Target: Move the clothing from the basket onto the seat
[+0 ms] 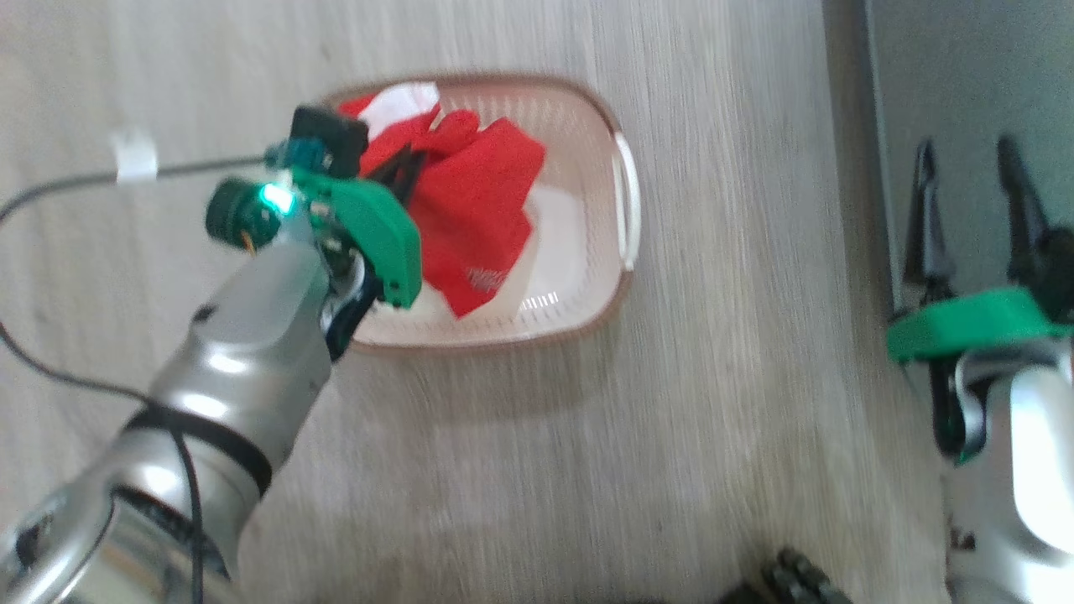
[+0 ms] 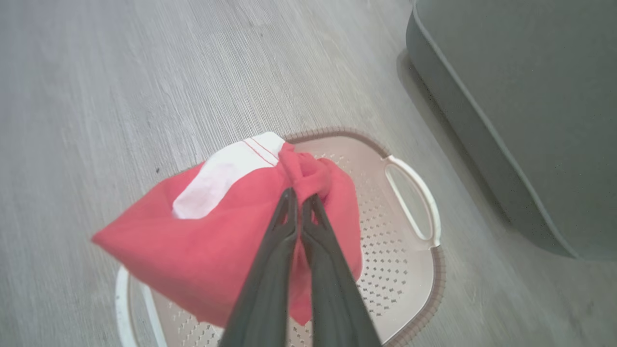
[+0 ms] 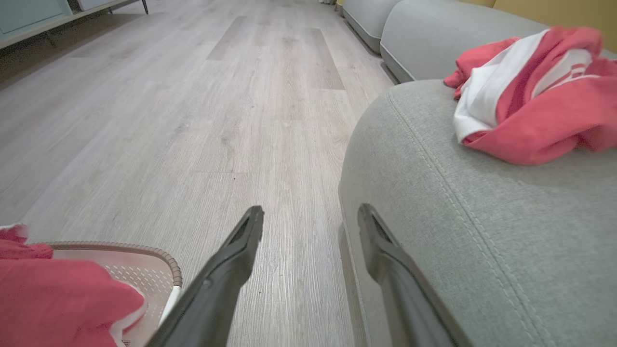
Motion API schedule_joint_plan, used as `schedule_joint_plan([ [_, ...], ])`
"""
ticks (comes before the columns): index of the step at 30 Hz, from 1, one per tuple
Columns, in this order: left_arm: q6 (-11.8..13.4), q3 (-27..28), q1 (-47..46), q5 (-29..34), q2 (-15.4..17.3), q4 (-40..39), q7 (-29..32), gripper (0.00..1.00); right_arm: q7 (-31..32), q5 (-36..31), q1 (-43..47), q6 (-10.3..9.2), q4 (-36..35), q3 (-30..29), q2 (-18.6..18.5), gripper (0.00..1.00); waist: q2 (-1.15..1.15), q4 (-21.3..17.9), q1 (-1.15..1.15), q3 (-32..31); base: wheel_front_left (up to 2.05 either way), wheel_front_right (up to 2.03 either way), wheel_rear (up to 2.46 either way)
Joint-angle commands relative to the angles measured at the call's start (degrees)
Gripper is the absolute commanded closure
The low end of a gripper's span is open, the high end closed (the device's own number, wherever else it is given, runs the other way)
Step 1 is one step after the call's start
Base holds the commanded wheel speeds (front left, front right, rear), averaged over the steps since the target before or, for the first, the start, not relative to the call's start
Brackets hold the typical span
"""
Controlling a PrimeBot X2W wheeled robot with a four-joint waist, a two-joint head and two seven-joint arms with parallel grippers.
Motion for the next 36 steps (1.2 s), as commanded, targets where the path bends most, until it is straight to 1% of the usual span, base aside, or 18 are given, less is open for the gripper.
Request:
schedule_joint_plan([
  [1,0.6,2.4,1.9,-0.7,1.4,-1.9,-1.2,1.00,-0.4,-0.9,2.6,-0.02,-1.0,0.6,0.1,0.00,0.00,4.2,0.01,-9.7,0.00,0.00,0.00],
  [3,1.6,4.7,4.0,-0.8,2.4,-4.2,-1.5,1.00,-0.4,-1.5,4.0,-0.02,-0.5,0.4,0.0,0.00,0.00,4.9,0.01,-12.6,0.00,0.00,0.00],
  [5,3.4,8.1,6.8,0.1,3.9,-8.8,-1.5,1.00,-0.4,-2.0,5.2,-0.02,0.0,0.5,-0.2,0.00,0.00,5.4,0.01,-15.2,0.00,0.00,0.00],
  [8,6.1,15.0,12.9,1.5,5.6,-16.8,-1.5,1.00,-0.4,-2.2,7.0,-0.02,0.7,0.6,-0.6,0.00,0.00,6.2,0.01,-18.3,0.00,0.00,0.00],
  [10,7.8,18.6,17.4,3.9,6.6,-21.2,-1.5,1.00,-0.4,-2.4,8.3,-0.02,1.2,1.1,-0.7,0.00,0.00,6.5,0.01,-20.5,0.00,0.00,0.00],
  [15,10.1,26.4,28.4,8.4,7.5,-30.5,-1.5,1.00,-0.4,-2.5,11.6,-0.02,2.7,3.2,-1.1,0.00,0.00,6.6,0.01,-25.7,0.00,0.00,0.00],
  [16,10.4,27.7,30.4,9.2,7.5,-32.0,-1.5,1.00,-0.4,-2.5,12.2,-0.02,2.9,3.4,-1.1,0.00,0.00,6.7,0.01,-26.8,0.00,0.00,0.00],
  [17,10.4,27.7,30.4,9.2,7.5,-32.0,-1.5,1.00,-0.4,-2.5,12.2,-0.02,2.9,3.4,-1.1,0.00,0.00,6.7,0.01,-26.8,0.00,0.00,0.00],
  [21,11.4,31.9,37.3,11.9,7.1,-36.9,-1.5,1.00,-0.4,-2.5,14.6,-0.02,3.7,4.2,-1.3,0.00,0.00,6.5,0.01,-30.4,0.00,0.00,0.00],
  [25,11.9,33.9,41.9,13.9,6.7,-39.1,-1.5,1.00,-0.4,-2.5,16.4,-0.02,4.0,4.8,-1.2,0.00,0.00,6.6,0.01,-32.7,0.00,0.00,0.00],
  [36,11.1,37.4,44.9,17.4,5.8,-40.0,-1.5,1.00,-0.4,-2.5,16.7,-0.02,4.1,6.0,-1.2,0.00,0.00,6.5,0.01,-33.6,0.00,0.00,0.00],
])
